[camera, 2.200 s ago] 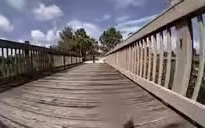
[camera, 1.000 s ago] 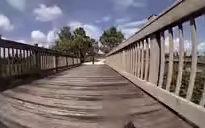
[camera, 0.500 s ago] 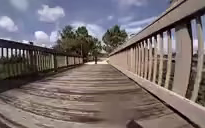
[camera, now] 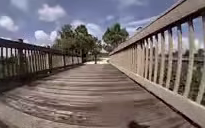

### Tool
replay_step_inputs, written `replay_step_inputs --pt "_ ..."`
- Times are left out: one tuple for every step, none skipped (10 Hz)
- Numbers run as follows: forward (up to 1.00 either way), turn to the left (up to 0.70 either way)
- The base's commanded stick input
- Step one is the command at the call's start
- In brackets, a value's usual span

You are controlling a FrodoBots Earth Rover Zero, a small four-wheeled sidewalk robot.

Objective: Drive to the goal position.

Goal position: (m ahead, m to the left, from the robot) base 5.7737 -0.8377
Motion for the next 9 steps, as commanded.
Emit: replay_step_inputs --pt "0.85 0.00" --pt "0.85 0.00" --pt "0.85 0.00" --pt "0.85 0.00" --pt "0.85 0.00" --pt "0.85 0.00" --pt "0.85 0.00" --pt "0.85 0.00" --pt "0.85 0.00"
